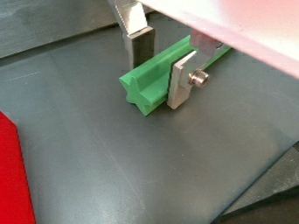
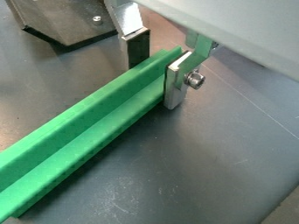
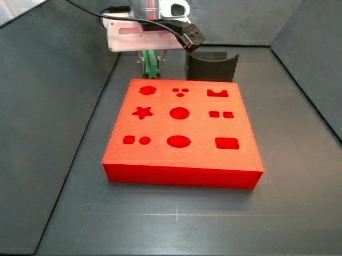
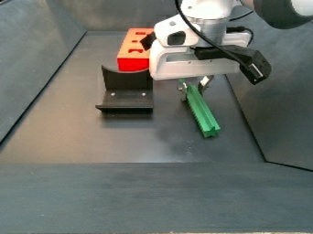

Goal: Pick up the star object. Move up. Place the star object on the fixture. Regrasp the star object. Move to above the board. Insert the star object.
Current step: Pick up the star object.

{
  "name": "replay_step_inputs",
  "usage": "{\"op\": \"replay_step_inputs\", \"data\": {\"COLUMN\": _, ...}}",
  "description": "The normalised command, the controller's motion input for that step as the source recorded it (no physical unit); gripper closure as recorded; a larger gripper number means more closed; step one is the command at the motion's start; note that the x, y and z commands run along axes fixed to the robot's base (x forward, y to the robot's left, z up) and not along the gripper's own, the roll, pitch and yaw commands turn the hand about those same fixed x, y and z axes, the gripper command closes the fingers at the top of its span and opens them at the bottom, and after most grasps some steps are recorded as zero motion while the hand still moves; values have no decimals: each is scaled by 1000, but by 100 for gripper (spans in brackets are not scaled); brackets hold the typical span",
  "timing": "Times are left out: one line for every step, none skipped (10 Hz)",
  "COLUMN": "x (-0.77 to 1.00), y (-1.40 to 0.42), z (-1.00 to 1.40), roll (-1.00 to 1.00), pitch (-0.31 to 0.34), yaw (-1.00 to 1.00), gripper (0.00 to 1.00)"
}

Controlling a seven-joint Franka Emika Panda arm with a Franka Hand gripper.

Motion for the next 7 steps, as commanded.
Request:
{"op": "replay_step_inputs", "data": {"x": 0, "y": 0, "z": 0, "roll": 0, "pitch": 0, "yaw": 0, "gripper": 100}}
{"op": "replay_step_inputs", "data": {"x": 0, "y": 0, "z": 0, "roll": 0, "pitch": 0, "yaw": 0, "gripper": 100}}
{"op": "replay_step_inputs", "data": {"x": 0, "y": 0, "z": 0, "roll": 0, "pitch": 0, "yaw": 0, "gripper": 100}}
{"op": "replay_step_inputs", "data": {"x": 0, "y": 0, "z": 0, "roll": 0, "pitch": 0, "yaw": 0, "gripper": 100}}
{"op": "replay_step_inputs", "data": {"x": 0, "y": 0, "z": 0, "roll": 0, "pitch": 0, "yaw": 0, "gripper": 100}}
{"op": "replay_step_inputs", "data": {"x": 0, "y": 0, "z": 0, "roll": 0, "pitch": 0, "yaw": 0, "gripper": 100}}
{"op": "replay_step_inputs", "data": {"x": 0, "y": 0, "z": 0, "roll": 0, "pitch": 0, "yaw": 0, "gripper": 100}}
